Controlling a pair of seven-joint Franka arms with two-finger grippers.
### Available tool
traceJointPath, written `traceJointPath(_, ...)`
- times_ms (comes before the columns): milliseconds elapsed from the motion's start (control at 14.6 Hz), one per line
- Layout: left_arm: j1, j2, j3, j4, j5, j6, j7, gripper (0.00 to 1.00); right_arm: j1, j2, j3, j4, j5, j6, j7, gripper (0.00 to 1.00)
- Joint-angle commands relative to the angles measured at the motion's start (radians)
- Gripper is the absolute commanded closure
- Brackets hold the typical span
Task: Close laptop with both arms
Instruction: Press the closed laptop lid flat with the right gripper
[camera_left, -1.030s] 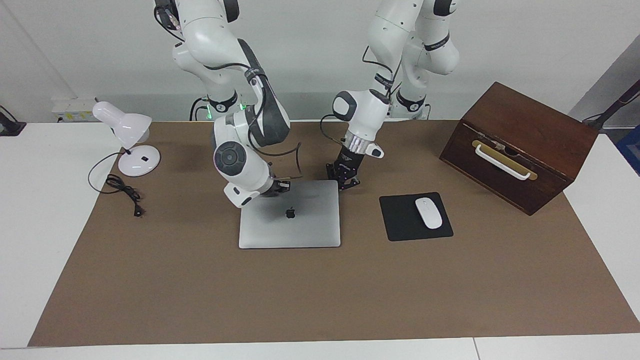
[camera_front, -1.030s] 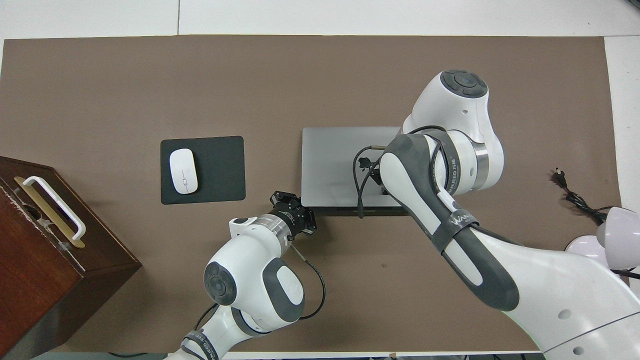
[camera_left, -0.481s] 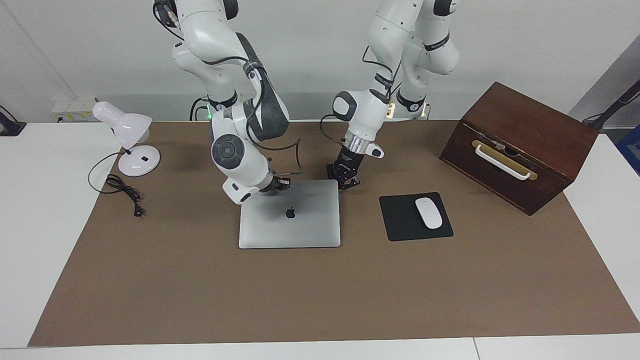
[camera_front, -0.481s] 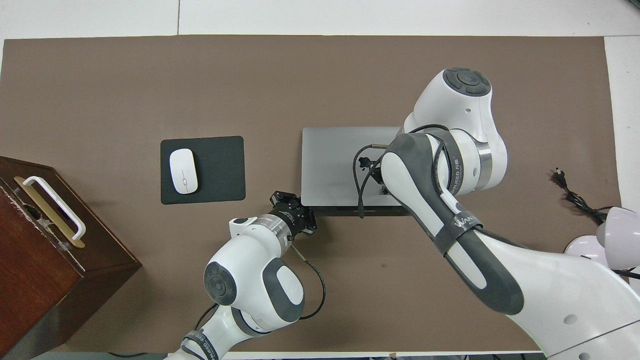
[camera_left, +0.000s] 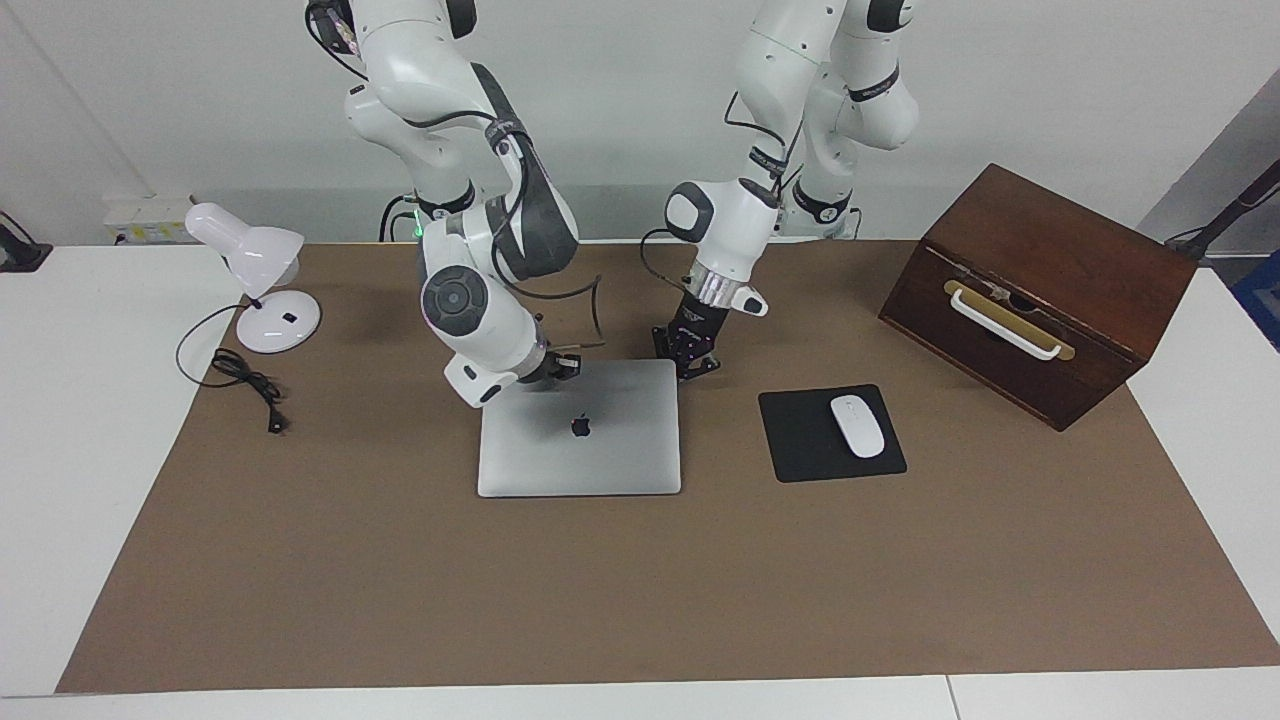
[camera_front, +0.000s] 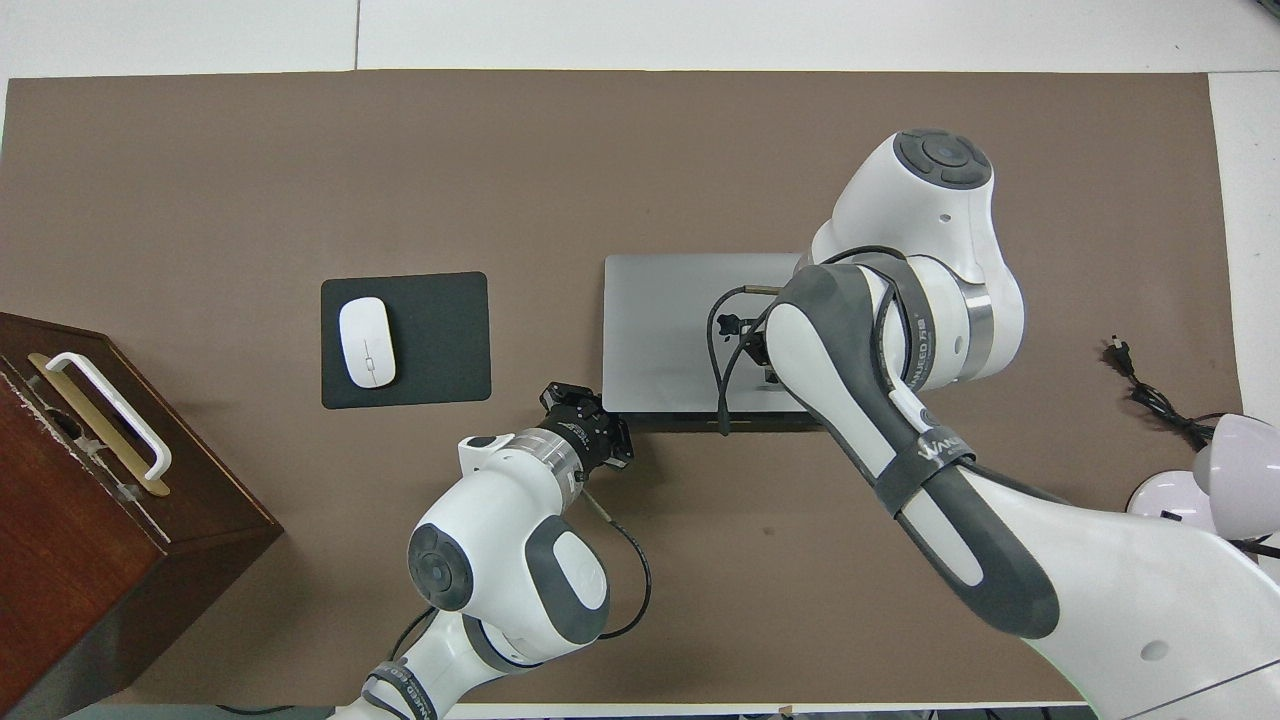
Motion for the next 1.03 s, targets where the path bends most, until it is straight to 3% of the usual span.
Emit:
traceJointPath(0, -0.008, 0.029, 0.007, -0.069, -0.028, -0.014, 0.018, 1.0, 0.0, -0.013, -0.006, 0.005, 0.022, -0.018, 0.02, 1.0)
traceJointPath(962, -0.003, -0.002, 0.007, -0.065, -0.028, -0.017, 0.016, 1.0, -0.002, -0.018, -0.017, 0.031, 0.011, -0.05, 0.02, 1.0)
